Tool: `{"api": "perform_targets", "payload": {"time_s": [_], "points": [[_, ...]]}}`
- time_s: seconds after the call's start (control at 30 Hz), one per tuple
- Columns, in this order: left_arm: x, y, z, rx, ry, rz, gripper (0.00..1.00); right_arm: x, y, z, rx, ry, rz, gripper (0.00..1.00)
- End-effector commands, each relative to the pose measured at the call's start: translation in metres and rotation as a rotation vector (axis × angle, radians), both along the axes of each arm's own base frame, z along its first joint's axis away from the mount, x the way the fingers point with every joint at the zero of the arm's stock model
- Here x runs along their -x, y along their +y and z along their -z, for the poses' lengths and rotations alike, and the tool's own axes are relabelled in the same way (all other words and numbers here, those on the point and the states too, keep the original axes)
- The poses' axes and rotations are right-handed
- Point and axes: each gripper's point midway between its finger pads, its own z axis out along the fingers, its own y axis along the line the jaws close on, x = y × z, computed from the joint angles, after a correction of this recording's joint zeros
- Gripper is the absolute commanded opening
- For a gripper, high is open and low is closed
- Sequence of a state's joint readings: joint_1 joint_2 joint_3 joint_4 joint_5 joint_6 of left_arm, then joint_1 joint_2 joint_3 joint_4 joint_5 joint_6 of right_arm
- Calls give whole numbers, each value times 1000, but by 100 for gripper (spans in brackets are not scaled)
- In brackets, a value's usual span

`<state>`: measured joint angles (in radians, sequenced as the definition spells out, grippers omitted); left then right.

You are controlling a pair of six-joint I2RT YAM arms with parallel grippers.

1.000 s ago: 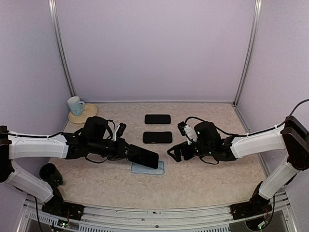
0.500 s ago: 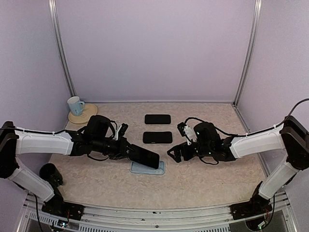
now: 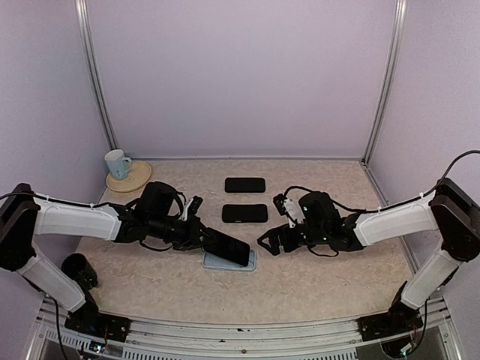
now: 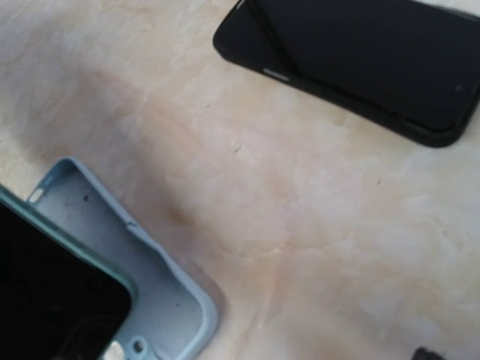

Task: Put the phone into the phone case
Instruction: Install the phone into the phone case.

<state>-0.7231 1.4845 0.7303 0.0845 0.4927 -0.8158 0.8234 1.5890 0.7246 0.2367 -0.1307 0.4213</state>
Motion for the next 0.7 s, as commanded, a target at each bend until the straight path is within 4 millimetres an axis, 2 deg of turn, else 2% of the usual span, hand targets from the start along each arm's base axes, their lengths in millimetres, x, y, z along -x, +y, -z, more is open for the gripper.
{"api": "perform_targets", "payload": {"time_s": [0.0, 0.67], "points": [[-12, -13, -27, 89, -57, 11, 0, -1, 10, -5, -54, 28, -14, 99], [-15, -12, 3, 49, 12, -22, 0, 16, 21, 5, -95, 98, -64, 100]]}}
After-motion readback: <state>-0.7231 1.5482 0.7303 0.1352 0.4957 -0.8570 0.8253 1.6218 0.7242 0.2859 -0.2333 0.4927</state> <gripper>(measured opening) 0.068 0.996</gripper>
